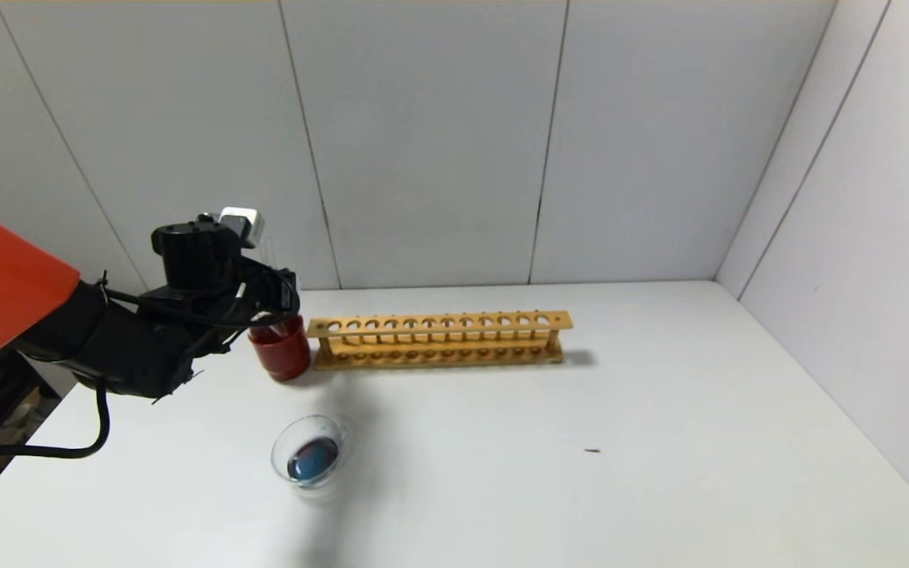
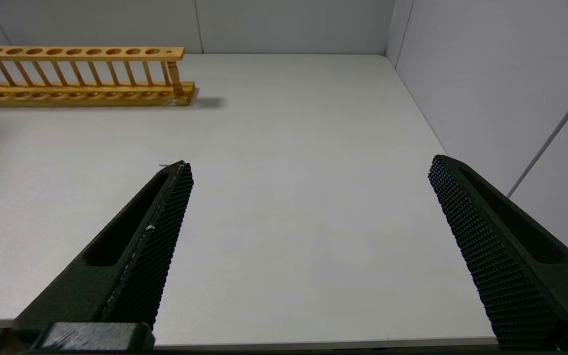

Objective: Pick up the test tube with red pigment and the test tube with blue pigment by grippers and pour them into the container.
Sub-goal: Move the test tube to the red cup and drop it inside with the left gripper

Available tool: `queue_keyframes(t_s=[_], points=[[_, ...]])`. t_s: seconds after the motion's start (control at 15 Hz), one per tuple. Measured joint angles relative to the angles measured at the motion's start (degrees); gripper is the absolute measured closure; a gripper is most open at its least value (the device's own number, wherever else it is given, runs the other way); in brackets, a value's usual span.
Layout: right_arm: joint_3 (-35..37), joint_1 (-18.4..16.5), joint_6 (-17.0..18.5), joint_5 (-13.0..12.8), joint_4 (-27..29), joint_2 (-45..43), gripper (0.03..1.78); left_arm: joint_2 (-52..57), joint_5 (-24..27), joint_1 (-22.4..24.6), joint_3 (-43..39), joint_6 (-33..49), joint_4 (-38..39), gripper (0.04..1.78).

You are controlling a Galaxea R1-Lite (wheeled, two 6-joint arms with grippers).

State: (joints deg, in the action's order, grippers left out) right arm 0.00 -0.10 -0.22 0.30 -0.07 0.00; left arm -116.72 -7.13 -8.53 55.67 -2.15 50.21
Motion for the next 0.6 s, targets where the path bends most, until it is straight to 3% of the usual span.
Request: queue_keyframes(t_s=[0.6], points=[[0.0,0.0,-0.02,0.0,0.0,0.0,0.06,1.6,0.09,-0.12,-0.39,-0.09,-2.04,1.5]])
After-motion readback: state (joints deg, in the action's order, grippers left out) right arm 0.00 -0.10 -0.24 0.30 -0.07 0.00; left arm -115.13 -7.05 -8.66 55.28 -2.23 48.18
